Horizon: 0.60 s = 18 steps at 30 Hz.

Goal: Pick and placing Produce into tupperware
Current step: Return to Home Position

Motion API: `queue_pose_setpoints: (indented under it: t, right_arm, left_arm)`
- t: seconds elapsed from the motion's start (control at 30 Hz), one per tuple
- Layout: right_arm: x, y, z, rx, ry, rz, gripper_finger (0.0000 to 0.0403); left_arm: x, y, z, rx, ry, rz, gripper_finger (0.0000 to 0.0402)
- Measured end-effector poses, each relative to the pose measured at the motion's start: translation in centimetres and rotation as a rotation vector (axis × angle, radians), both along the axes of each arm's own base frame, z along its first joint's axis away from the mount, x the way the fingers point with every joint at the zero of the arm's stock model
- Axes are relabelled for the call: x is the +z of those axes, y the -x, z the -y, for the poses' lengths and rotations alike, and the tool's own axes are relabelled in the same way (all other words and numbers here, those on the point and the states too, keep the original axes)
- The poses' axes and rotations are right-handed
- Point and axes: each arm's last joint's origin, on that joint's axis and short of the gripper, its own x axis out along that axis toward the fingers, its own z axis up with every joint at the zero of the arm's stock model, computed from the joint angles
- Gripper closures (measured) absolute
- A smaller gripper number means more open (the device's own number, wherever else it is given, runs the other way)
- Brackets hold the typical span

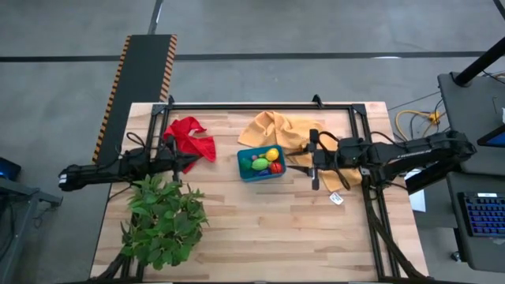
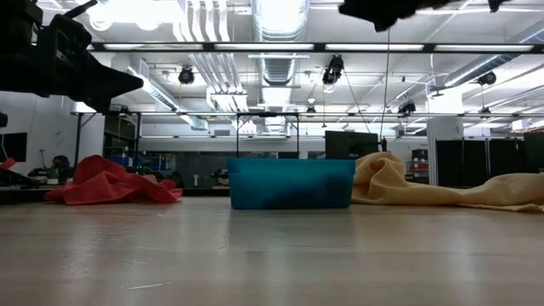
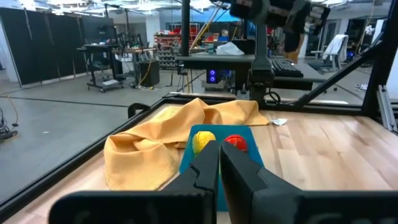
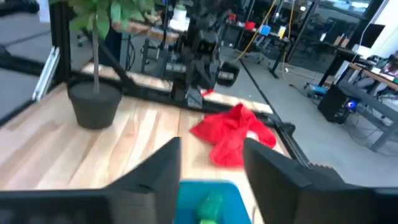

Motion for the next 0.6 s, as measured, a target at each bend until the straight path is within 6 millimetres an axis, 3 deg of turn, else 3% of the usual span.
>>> queue_pose_setpoints:
  t: [0.23, 0.43, 0.6]
  right_arm:
    - [-2.4, 3.2, 0.3, -0.003, -0.002, -0.002, 0.038]
    - [-4.8, 7.0, 0.7, -0.014, -0.043, 0.063, 0.0393]
    - [-8.0, 8.7, 0.9, -0.014, -0.079, 0.179, 0.0394]
  left_arm:
    - [-0.1, -0.1, -0.1, 0.017, 0.001, -0.016, 0.0402]
    - [-0.1, -0.1, -0.1, 0.033, -0.004, -0.013, 0.0402]
    - [-0.1, -0.1, -0.1, 0.033, -0.01, -0.014, 0.0402]
